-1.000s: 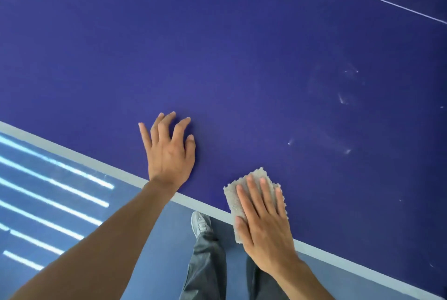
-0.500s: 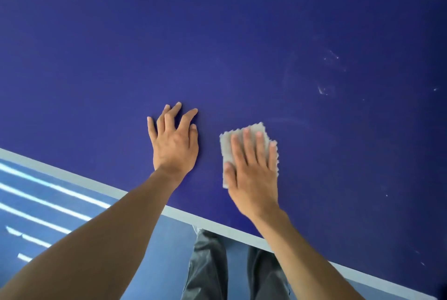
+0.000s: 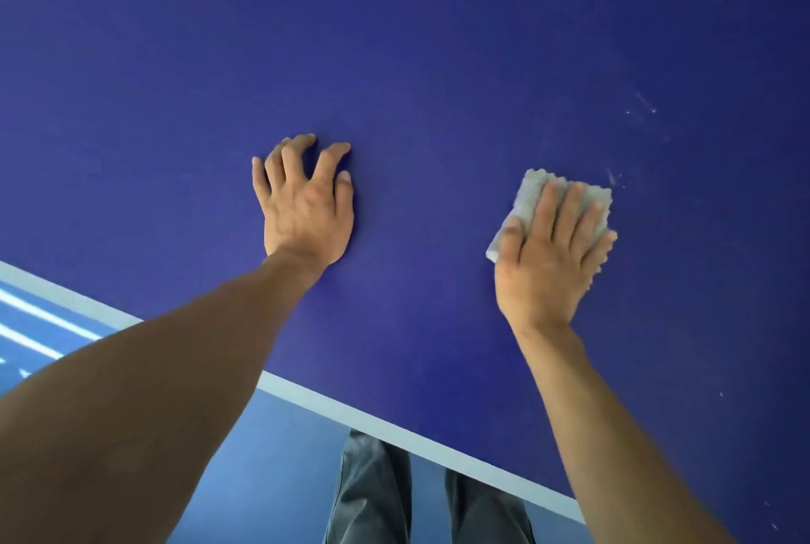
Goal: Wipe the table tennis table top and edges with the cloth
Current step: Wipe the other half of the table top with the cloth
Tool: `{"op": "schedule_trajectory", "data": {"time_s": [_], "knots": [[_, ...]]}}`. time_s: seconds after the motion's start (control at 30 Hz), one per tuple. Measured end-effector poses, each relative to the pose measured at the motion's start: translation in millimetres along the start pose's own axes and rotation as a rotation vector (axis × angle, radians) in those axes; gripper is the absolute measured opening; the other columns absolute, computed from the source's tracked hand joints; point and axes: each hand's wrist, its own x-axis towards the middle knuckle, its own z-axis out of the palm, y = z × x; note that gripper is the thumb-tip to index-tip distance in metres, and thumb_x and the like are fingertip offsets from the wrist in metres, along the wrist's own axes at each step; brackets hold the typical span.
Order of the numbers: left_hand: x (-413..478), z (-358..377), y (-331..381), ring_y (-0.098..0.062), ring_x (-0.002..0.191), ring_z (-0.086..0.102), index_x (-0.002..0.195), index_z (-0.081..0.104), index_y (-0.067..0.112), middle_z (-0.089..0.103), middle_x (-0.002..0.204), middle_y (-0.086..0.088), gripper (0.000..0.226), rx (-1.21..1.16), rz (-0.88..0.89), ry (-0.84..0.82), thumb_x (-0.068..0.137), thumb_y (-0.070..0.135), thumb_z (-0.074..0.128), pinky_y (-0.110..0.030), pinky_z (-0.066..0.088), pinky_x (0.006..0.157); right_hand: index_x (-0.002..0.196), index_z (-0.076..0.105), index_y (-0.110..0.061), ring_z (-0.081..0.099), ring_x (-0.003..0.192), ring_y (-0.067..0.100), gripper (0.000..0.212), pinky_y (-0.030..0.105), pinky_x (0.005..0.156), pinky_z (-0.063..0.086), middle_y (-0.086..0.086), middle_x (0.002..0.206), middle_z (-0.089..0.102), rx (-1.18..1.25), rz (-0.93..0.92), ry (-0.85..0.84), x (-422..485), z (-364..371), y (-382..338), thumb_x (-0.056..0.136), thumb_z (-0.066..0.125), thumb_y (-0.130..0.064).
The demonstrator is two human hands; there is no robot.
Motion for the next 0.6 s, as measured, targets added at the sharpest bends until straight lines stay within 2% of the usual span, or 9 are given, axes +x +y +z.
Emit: {"op": "schedule_trajectory", "data": {"time_s": [0.17,0.2,0.27,0.37,0.43,0.5,0.6], "knots": [[3.0,-2.9,-0.3,-0.034,0.143,0.034,0.142,0.051,0.033,0.041,0.149,-0.008,0.04,0.015,0.009,-0.02,0.104,0.034,0.038,-0.059,0.012,0.125,0.166,0.024,-0.028,0.008,0.161,0.036,0.064,0.064,0.126,0.013,0.008,0.174,0.018,-0.034,-0.662,-0.159,-80.1,19.4,-39.6,0.105,0.039,-0.043],[3.0,-3.6,-0.5,-0.035,0.144,0.034,0.142,0.05,0.033,0.041,0.15,-0.008,0.041,0.024,0.01,-0.031,0.103,0.034,0.038,-0.06,0.013,0.124,0.165,0.025,-0.03,0.008,0.161,0.035,0.066,0.063,0.126,0.014,0.006,0.174,0.017,-0.033,-0.752,-0.192,-97.3,22.0,-34.4,0.104,0.044,-0.043],[2.9,-4.6,-1.0,-0.035,0.144,0.033,0.143,0.049,0.033,0.041,0.15,-0.008,0.041,0.033,0.008,-0.051,0.103,0.033,0.039,-0.061,0.013,0.124,0.165,0.025,-0.033,0.01,0.161,0.033,0.069,0.062,0.127,0.016,0.003,0.175,0.015,-0.034,-0.821,-0.227,-118.5,21.9,-16.2,0.101,0.05,-0.043],[2.7,-4.7,-1.6,-0.036,0.144,0.034,0.143,0.049,0.033,0.041,0.15,-0.008,0.042,0.036,0.005,-0.062,0.103,0.032,0.038,-0.062,0.014,0.124,0.166,0.023,-0.033,0.014,0.161,0.034,0.069,0.062,0.126,0.016,0.003,0.174,0.016,-0.061,-0.789,-0.206,-101.9,12.4,7.6,0.102,0.047,-0.045],[2.8,-4.1,-1.7,-0.036,0.144,0.035,0.143,0.049,0.033,0.041,0.149,-0.008,0.042,0.036,0.007,-0.063,0.102,0.033,0.037,-0.062,0.014,0.124,0.165,0.026,-0.03,0.016,0.16,0.038,0.065,0.063,0.127,0.013,0.007,0.173,0.02,-0.088,-0.704,-0.174,-61.0,3.5,10.3,0.104,0.04,-0.046],[4.4,-3.3,-1.7,-0.036,0.144,0.036,0.142,0.05,0.033,0.041,0.149,-0.008,0.042,0.041,0.012,-0.056,0.102,0.034,0.037,-0.062,0.014,0.124,0.164,0.03,-0.025,0.018,0.159,0.04,0.064,0.063,0.127,0.011,0.011,0.172,0.023,-0.111,-0.551,-0.133,-4.3,-1.6,-4.9,0.104,0.035,-0.045],[4.5,-1.3,-3.1,-0.036,0.144,0.036,0.142,0.05,0.034,0.041,0.149,-0.008,0.042,0.045,0.014,-0.04,0.102,0.034,0.037,-0.062,0.015,0.124,0.166,0.02,-0.022,0.008,0.16,0.037,0.067,0.062,0.127,0.005,0.012,0.174,0.014,-0.064,-0.232,-0.072,84.3,-0.2,-55.5,0.104,0.022,-0.045]]}}
